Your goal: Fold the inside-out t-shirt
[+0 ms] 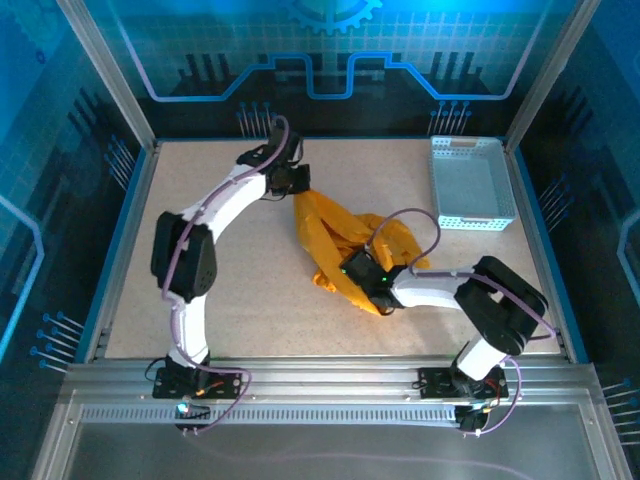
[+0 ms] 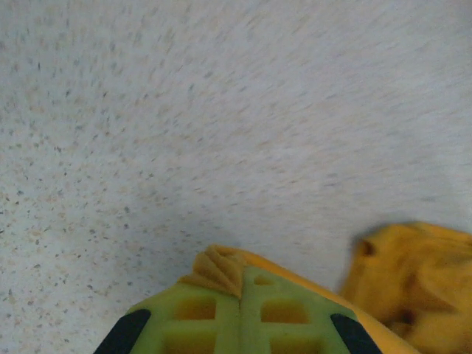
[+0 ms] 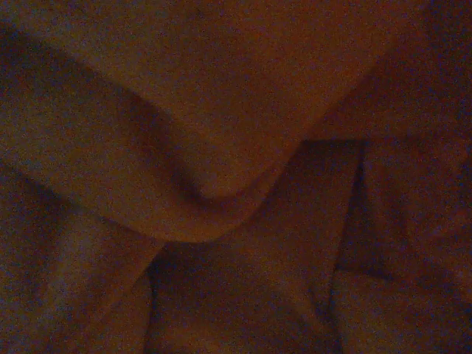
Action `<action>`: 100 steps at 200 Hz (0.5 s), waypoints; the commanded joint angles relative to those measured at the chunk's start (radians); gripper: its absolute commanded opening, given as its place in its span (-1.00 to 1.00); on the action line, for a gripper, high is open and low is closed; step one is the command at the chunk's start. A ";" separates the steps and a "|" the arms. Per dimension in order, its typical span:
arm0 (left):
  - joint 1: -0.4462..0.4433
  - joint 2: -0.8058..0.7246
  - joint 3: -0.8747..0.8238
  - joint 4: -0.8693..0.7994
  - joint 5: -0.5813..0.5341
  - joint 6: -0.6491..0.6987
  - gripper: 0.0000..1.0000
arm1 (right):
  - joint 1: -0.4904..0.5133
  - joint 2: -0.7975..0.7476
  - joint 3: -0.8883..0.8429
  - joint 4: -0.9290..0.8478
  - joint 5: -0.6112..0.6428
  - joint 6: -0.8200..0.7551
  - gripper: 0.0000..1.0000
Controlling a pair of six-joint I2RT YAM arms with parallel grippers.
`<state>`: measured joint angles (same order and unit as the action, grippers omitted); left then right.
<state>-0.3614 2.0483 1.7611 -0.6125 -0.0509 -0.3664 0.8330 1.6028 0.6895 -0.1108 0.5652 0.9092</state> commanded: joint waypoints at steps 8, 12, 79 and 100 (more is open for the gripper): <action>0.017 0.105 0.072 -0.109 -0.102 0.021 -1.00 | -0.006 -0.022 -0.060 -0.003 0.005 0.071 0.38; 0.016 0.116 0.076 -0.115 -0.102 0.019 -1.00 | -0.015 -0.017 -0.057 -0.003 -0.007 0.072 0.41; 0.003 0.024 -0.063 -0.075 0.041 -0.024 -0.74 | -0.091 0.142 0.015 0.073 -0.142 0.012 0.55; 0.001 0.016 -0.075 -0.046 0.099 -0.019 -0.91 | -0.062 0.177 0.056 0.064 -0.141 -0.018 0.39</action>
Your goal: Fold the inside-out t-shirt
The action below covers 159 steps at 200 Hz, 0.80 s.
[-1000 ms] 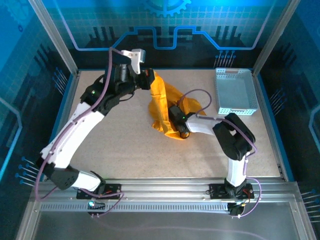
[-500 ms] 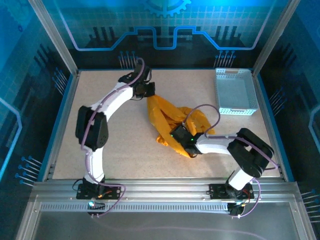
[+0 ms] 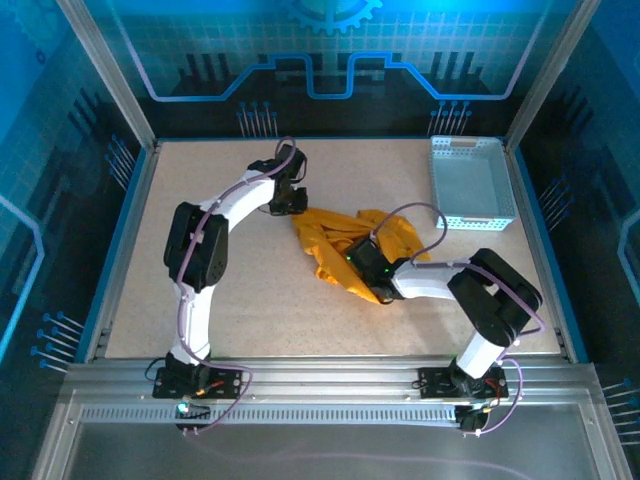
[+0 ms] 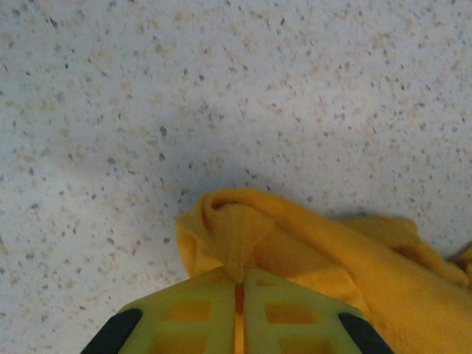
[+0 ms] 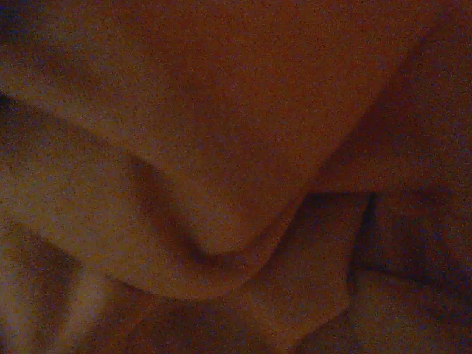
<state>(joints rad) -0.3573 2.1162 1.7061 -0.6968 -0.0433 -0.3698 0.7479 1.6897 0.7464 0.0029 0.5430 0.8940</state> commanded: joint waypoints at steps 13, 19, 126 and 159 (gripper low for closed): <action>-0.010 -0.057 -0.015 0.056 0.096 -0.020 -1.00 | 0.055 0.088 0.004 -0.019 -0.123 -0.040 0.22; -0.011 -0.055 -0.009 0.060 0.093 -0.024 -1.00 | 0.075 0.077 0.004 -0.010 -0.110 -0.060 0.15; -0.029 -0.149 -0.061 -0.064 -0.134 -0.078 -0.24 | 0.216 -0.145 -0.160 0.117 0.027 -0.109 -0.05; -0.128 -0.467 -0.284 -0.016 -0.147 -0.148 0.67 | 0.212 -0.119 -0.132 0.140 -0.003 -0.101 -0.03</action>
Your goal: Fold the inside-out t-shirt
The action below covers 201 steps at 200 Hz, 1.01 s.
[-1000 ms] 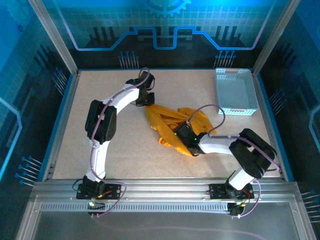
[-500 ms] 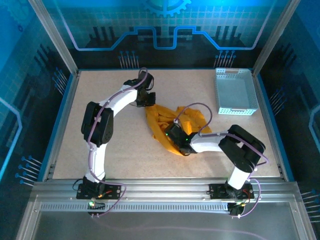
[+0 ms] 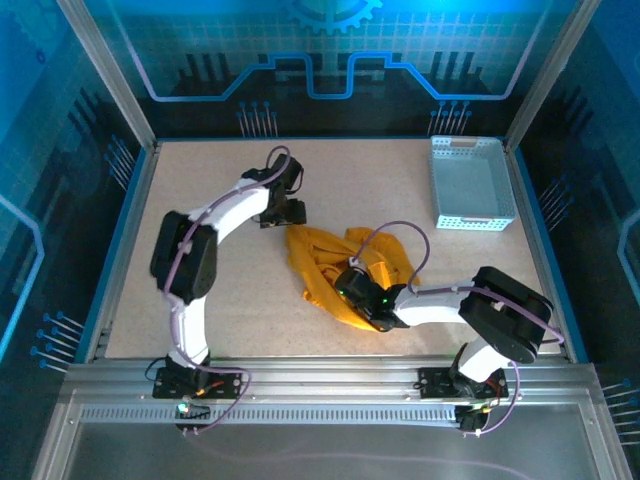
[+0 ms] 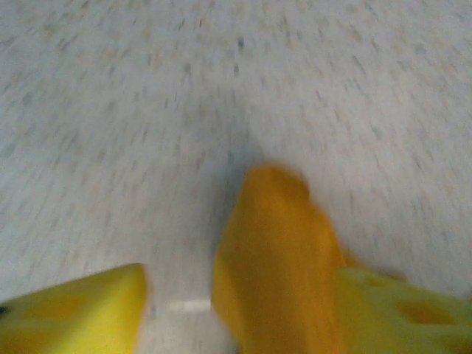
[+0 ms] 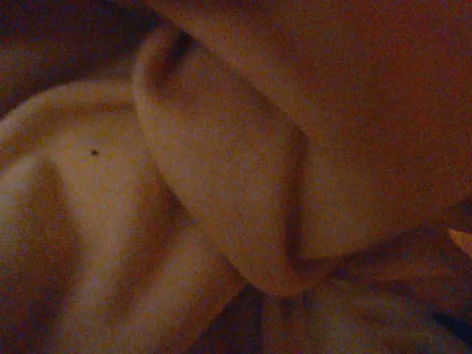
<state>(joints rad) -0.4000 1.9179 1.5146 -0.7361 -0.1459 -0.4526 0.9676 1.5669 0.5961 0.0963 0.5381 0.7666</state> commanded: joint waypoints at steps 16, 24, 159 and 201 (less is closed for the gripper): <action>-0.158 -0.405 -0.207 0.033 -0.073 -0.137 0.81 | -0.009 0.031 0.036 0.047 0.003 0.040 -0.04; -0.189 -0.465 -0.274 0.058 -0.048 -0.184 0.82 | -0.009 0.043 0.044 0.050 0.000 0.046 -0.04; -0.280 -0.387 -0.606 0.529 0.236 -0.400 0.21 | 0.030 0.075 0.055 0.131 -0.006 0.069 0.00; -0.274 -0.408 -0.705 0.560 0.220 -0.383 -0.69 | -0.032 0.039 0.014 0.113 -0.030 0.133 0.06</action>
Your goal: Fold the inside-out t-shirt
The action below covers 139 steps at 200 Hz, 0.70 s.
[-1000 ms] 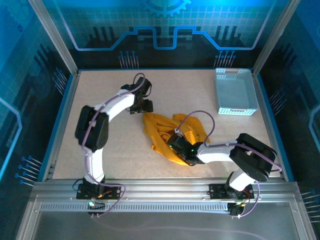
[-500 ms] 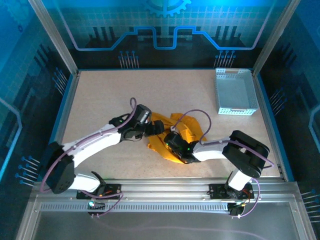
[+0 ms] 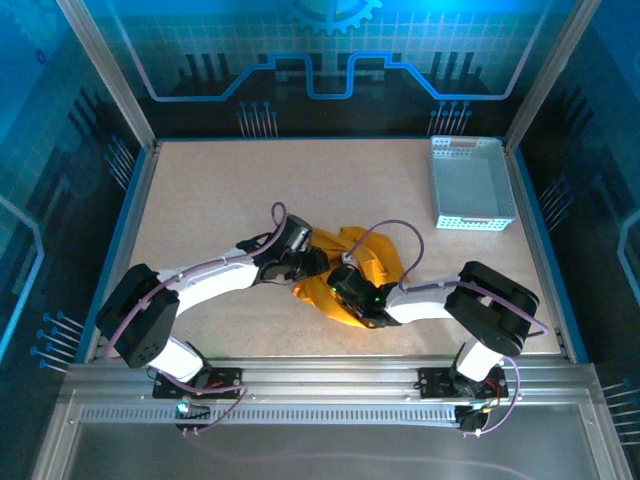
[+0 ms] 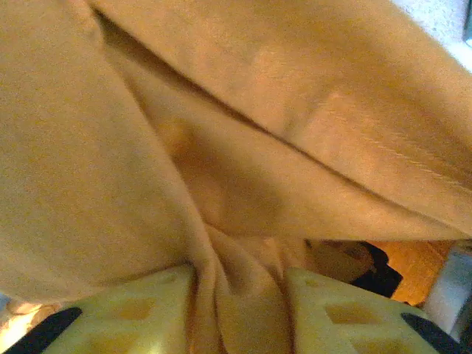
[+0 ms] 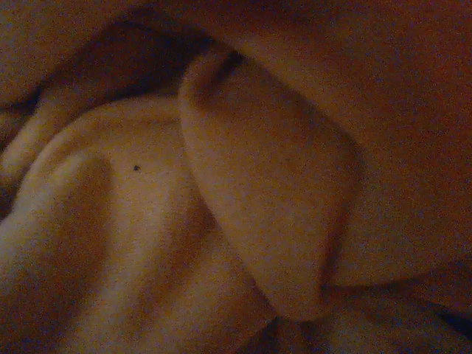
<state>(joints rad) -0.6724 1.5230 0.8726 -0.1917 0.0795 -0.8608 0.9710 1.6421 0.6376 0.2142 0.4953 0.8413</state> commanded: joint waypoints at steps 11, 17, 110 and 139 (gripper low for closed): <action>0.003 -0.027 -0.095 0.021 -0.008 0.025 -0.93 | -0.047 -0.043 -0.035 -0.004 0.003 0.063 0.12; 0.005 -0.038 -0.116 0.032 -0.006 0.024 -1.00 | -0.051 -0.047 -0.040 -0.003 0.003 0.061 0.14; 0.168 -0.371 -0.397 0.010 -0.085 0.042 -1.00 | -0.238 -0.173 -0.164 0.101 -0.127 0.072 0.19; 0.189 -0.371 -0.360 -0.058 -0.141 0.065 -1.00 | -0.194 -0.215 -0.159 0.107 -0.120 0.005 0.20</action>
<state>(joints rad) -0.5049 1.1568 0.4946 -0.1452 0.0315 -0.8356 0.7540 1.4734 0.4889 0.2813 0.3729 0.8925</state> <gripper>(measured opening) 0.052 0.591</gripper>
